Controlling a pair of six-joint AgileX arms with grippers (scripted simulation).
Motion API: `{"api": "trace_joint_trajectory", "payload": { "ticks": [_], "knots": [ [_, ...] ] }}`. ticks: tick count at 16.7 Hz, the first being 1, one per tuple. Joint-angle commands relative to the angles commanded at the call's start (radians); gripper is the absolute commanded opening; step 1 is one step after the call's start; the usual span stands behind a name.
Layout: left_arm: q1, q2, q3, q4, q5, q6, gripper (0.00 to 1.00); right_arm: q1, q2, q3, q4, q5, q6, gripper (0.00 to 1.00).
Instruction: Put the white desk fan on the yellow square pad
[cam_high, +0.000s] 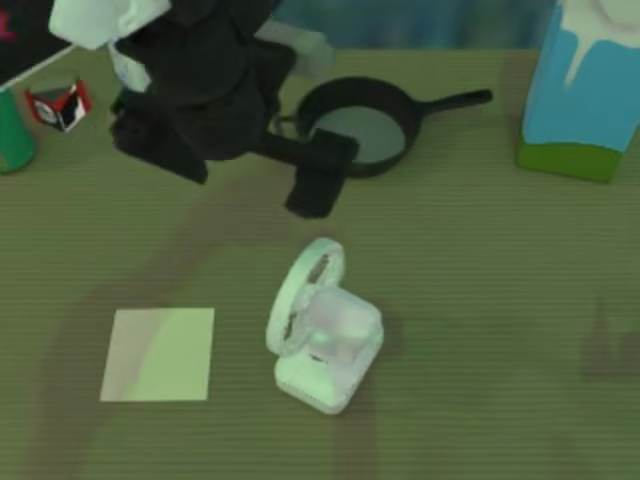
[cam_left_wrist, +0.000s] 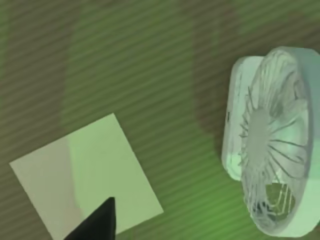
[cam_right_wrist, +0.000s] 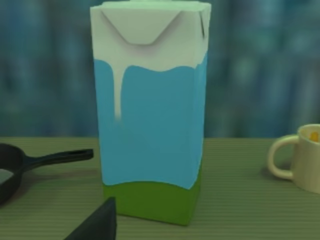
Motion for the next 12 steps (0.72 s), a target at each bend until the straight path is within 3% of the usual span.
{"api": "trace_joint_trajectory", "payload": {
  "ticks": [5, 12],
  "knots": [
    [-0.079, 0.229, 0.190, -0.174, -0.001, -0.019, 1.00, 0.000, 0.000, 0.000, 0.000, 0.000, 0.000, 1.00],
    [-0.081, 0.248, 0.203, -0.186, -0.001, -0.019, 1.00, 0.000, 0.000, 0.000, 0.000, 0.000, 0.000, 1.00]
  ]
}}
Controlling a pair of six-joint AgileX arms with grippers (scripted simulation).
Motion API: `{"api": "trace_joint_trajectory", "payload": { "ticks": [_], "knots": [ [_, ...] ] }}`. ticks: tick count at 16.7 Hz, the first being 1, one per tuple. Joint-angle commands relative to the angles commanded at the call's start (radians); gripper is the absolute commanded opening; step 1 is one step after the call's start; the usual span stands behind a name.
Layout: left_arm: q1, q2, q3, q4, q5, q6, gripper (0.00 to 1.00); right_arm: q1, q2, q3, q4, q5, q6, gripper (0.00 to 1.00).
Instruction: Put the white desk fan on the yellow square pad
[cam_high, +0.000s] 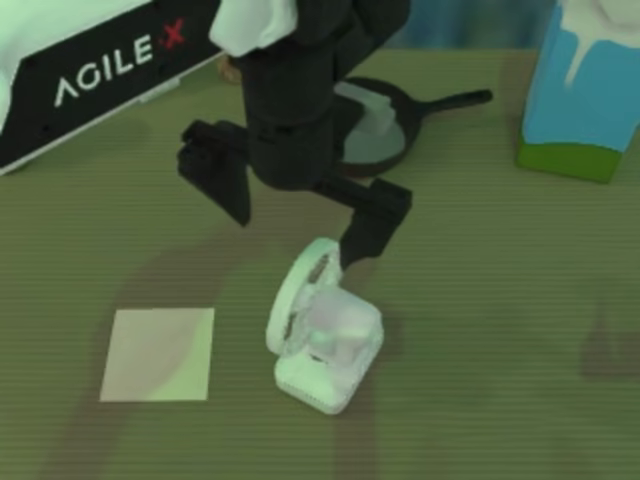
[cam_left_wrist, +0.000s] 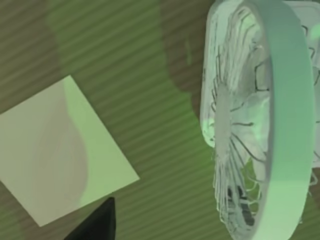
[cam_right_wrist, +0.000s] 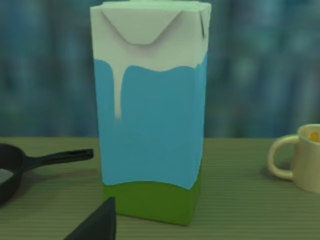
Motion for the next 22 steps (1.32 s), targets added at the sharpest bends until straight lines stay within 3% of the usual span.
{"api": "trace_joint_trajectory", "payload": {
  "ticks": [7, 12, 22],
  "knots": [
    [-0.002, 0.001, -0.177, 0.178, 0.000, 0.001, 1.00, 0.000, 0.000, 0.000, 0.000, 0.000, 0.000, 1.00],
    [-0.002, 0.002, -0.191, 0.192, 0.000, 0.001, 1.00, 0.000, 0.000, 0.000, 0.000, 0.000, 0.000, 1.00],
    [-0.002, 0.002, -0.191, 0.192, 0.000, 0.001, 0.25, 0.000, 0.000, 0.000, 0.000, 0.000, 0.000, 1.00]
  ]
}}
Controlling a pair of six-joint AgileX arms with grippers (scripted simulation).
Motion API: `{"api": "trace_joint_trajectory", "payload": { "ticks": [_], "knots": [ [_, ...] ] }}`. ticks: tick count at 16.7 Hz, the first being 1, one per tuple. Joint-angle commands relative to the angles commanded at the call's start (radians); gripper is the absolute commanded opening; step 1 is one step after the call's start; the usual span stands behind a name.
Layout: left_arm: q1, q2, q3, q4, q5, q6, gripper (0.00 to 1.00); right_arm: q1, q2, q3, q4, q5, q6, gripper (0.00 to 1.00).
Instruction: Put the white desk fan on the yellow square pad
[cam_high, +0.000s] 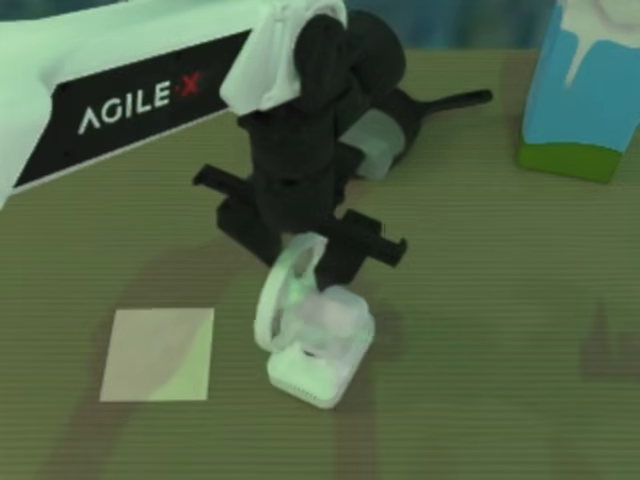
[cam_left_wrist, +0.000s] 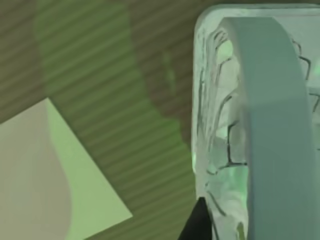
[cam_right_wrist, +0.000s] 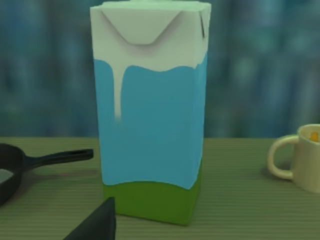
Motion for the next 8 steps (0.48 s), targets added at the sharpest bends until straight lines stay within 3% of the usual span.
{"api": "trace_joint_trajectory", "payload": {
  "ticks": [3, 8],
  "knots": [
    [0.000, 0.000, 0.000, 0.000, 0.000, 0.000, 0.02, 0.000, 0.000, 0.000, 0.000, 0.000, 0.000, 1.00],
    [0.000, 0.000, 0.000, 0.000, 0.000, 0.000, 0.00, 0.000, 0.000, 0.000, 0.000, 0.000, 0.000, 1.00]
  ]
}}
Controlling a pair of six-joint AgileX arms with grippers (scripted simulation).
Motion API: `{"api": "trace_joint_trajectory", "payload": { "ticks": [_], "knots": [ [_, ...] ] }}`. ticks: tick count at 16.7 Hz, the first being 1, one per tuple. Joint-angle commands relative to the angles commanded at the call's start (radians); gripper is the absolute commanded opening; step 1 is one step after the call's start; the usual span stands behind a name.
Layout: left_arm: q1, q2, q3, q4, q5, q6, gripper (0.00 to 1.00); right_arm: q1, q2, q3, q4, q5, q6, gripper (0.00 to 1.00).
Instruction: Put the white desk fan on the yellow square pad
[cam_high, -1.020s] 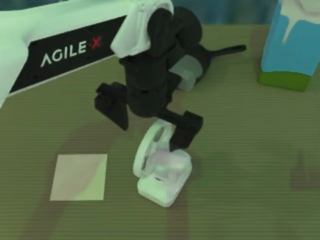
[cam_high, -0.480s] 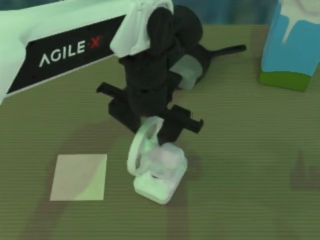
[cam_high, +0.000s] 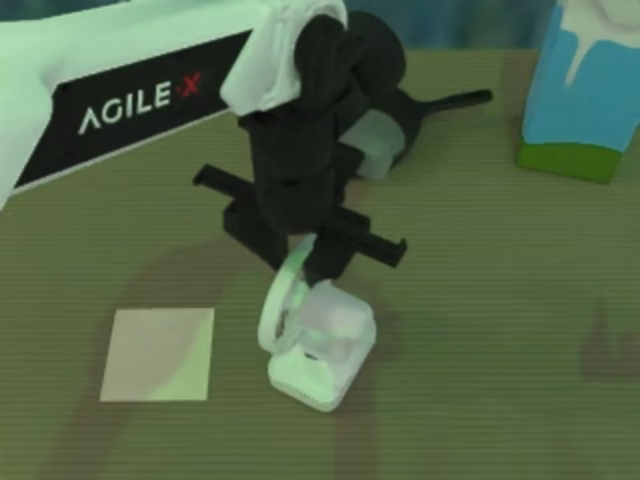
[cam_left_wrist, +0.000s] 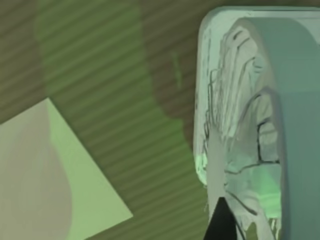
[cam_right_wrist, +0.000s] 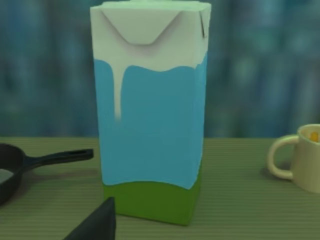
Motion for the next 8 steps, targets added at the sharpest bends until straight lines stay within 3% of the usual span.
{"api": "trace_joint_trajectory", "payload": {
  "ticks": [8],
  "knots": [
    [0.005, -0.004, 0.074, -0.071, 0.001, -0.002, 0.00, 0.000, 0.000, 0.000, 0.000, 0.000, 0.000, 1.00]
  ]
}}
